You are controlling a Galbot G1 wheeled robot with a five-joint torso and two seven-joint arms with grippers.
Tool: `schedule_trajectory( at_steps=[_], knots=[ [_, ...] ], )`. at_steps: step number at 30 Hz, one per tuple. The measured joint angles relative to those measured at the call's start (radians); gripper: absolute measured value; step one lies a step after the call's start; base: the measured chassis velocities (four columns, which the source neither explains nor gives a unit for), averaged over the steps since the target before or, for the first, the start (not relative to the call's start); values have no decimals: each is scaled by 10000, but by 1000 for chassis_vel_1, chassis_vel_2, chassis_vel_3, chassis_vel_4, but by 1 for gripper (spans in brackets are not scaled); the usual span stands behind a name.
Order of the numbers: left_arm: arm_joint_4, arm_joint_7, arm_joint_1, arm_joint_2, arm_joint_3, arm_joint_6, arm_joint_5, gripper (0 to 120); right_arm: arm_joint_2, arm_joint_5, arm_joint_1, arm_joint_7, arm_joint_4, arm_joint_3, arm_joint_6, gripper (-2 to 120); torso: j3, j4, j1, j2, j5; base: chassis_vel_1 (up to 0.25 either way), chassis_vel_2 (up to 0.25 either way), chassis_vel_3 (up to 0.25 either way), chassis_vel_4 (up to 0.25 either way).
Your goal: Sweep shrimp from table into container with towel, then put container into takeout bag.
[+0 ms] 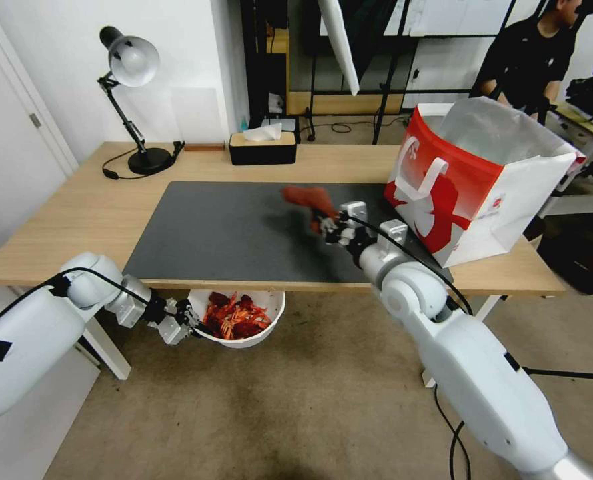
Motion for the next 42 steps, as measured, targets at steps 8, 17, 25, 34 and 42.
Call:
schedule_trajectory(
  at_steps=[8,17,25,34,42],
  knots=[
    [-15,39,21,-81,46,13,37,0,150,-670,-945,1712,353,250,-779,7,0,0,-1,2,0,0,0,0,0],
    [-27,47,95,-119,42,17,70,0,215,-1169,-1235,1470,212,389,-864,33,0,0,0,1,0,0,0,0,0],
    [-22,55,139,-159,12,2,99,0,224,-1426,-1384,1571,271,499,-1094,63,0,0,0,2,-1,0,0,0,0],
    [-15,69,134,-214,74,-18,150,0,245,-1505,-1639,1601,588,675,-797,96,0,0,1,1,-1,0,0,0,0],
    [-13,69,179,-225,65,-36,160,0,244,-1775,-1867,1673,816,722,-204,100,0,0,1,1,-1,0,0,0,0]
  ],
)
